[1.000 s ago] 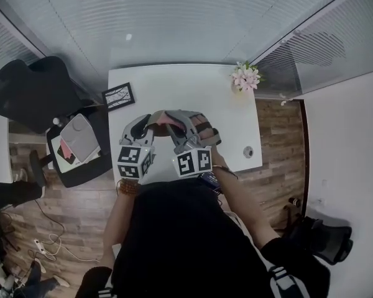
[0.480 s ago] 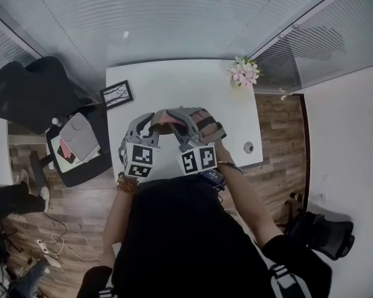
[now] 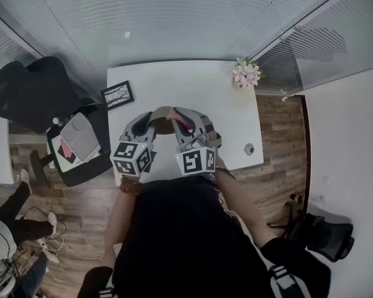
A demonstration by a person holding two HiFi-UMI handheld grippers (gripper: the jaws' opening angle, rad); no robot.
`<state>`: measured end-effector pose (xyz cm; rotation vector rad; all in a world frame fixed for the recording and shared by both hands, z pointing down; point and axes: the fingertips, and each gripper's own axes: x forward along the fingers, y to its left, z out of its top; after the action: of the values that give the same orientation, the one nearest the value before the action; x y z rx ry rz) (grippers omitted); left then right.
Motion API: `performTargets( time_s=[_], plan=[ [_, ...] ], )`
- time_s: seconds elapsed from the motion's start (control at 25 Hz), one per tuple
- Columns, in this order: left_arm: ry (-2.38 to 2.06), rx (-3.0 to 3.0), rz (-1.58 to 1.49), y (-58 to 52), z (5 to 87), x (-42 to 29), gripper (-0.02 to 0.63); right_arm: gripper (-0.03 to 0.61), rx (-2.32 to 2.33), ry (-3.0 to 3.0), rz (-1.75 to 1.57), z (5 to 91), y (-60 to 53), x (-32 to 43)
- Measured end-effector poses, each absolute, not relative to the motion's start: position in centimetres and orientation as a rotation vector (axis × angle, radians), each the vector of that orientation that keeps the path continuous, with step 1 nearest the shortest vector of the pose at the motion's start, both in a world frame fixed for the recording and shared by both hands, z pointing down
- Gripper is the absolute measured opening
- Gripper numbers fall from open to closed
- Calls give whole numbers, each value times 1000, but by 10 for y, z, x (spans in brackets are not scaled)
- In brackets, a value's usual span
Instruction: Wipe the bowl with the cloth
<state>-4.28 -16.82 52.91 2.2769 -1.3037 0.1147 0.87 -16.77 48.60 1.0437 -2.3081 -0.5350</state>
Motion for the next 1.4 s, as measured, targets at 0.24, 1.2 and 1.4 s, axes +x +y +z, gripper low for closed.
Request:
performTargets(
  time_s=[0.24, 1.2, 1.4],
  plan=[
    [-1307, 2486, 500, -158, 538, -27, 60, 21, 737, -2195, -807, 495, -154, -5],
    [-1257, 2244, -96, -165, 509, -40, 67, 22, 1071, -2486, -223, 487, -164, 18],
    [-1250, 2636, 630, -153, 529, -9, 55, 21, 679, -2185, -794, 504, -148, 9]
  ],
)
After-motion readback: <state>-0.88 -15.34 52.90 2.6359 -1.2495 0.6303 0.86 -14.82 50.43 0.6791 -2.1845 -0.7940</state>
